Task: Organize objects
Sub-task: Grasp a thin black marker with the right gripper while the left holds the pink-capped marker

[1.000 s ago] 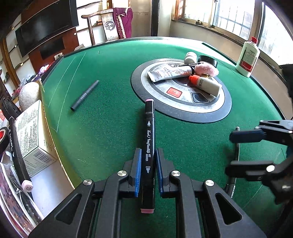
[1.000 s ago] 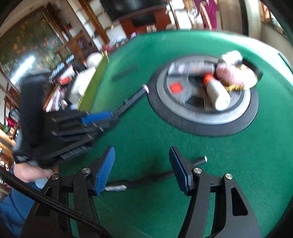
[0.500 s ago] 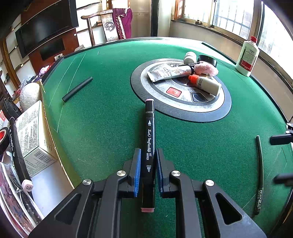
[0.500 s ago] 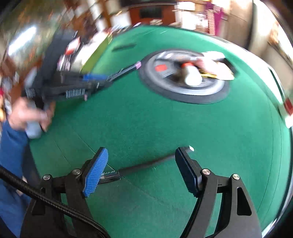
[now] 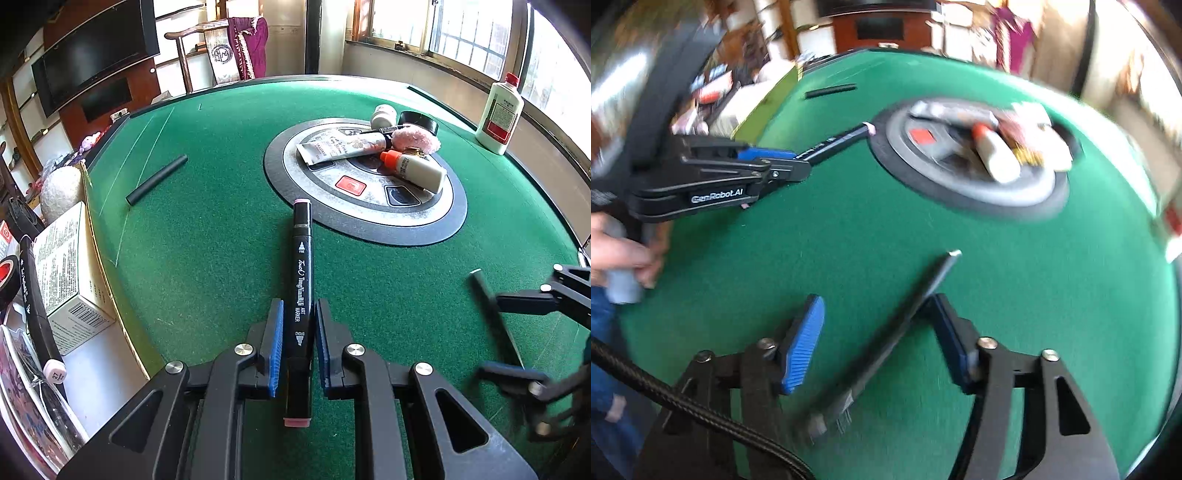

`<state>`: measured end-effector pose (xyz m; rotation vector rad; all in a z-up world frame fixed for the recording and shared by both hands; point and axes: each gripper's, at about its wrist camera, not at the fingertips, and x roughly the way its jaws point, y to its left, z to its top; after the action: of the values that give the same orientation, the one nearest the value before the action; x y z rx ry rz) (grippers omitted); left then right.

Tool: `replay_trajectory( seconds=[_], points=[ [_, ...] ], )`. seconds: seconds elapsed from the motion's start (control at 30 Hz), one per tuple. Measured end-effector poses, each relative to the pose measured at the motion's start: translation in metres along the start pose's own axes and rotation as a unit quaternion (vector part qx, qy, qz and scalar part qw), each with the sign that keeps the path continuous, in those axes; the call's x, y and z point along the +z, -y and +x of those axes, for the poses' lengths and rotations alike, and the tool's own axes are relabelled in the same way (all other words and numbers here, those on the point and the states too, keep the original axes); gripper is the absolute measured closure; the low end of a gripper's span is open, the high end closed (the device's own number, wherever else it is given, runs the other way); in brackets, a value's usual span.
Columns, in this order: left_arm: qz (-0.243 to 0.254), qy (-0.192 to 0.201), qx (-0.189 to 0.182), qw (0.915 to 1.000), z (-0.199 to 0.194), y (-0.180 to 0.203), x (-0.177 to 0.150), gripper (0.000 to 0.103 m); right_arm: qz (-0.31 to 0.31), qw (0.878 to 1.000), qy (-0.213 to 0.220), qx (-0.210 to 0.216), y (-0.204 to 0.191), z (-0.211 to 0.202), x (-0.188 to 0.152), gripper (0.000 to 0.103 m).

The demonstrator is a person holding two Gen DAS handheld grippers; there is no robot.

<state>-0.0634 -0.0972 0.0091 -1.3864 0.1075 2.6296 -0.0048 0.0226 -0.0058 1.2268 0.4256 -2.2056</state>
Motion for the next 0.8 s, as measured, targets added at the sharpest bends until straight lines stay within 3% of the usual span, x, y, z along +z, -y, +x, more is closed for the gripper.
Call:
replay_trajectory(
  seconds=[0.07,0.17,0.33,0.47,0.5,0.63,0.7,0.77,0.8],
  points=[
    [0.000,0.000,0.000,1.0000,0.000,0.000,0.000,0.089,-0.028,0.999,-0.001,0.014,-0.006,0.003,0.008,0.083],
    [0.003,0.001,0.003,1.0000,0.000,0.001,0.000,0.088,-0.045,0.999,-0.013,0.004,-0.002,-0.001,0.007,0.094],
    [0.011,0.002,0.017,0.9998,0.000,0.006,0.000,0.080,-0.009,1.000,-0.016,0.018,0.013,-0.023,-0.016,0.092],
    [0.012,0.004,0.020,0.9997,0.001,0.007,0.000,0.079,0.018,1.000,-0.025,0.002,0.012,-0.032,-0.035,0.068],
    [0.012,0.004,0.021,0.9997,0.001,0.008,0.001,0.078,0.020,0.999,-0.029,0.006,0.011,-0.033,-0.041,0.068],
    [0.024,0.011,0.045,0.9986,0.001,0.013,0.000,0.068,0.016,1.000,-0.016,-0.012,0.010,-0.039,-0.054,0.068],
    [0.024,0.014,0.045,0.9986,0.001,0.013,-0.001,0.069,0.002,1.000,-0.015,-0.014,0.006,-0.040,-0.053,0.083],
    [0.024,0.013,0.022,0.9994,0.001,0.015,-0.001,0.091,-0.003,1.000,-0.012,-0.028,0.001,-0.038,-0.048,0.092],
    [0.031,0.016,0.023,0.9991,0.000,0.018,-0.002,0.091,-0.003,0.999,-0.007,-0.038,-0.002,-0.033,-0.041,0.092]
  ],
)
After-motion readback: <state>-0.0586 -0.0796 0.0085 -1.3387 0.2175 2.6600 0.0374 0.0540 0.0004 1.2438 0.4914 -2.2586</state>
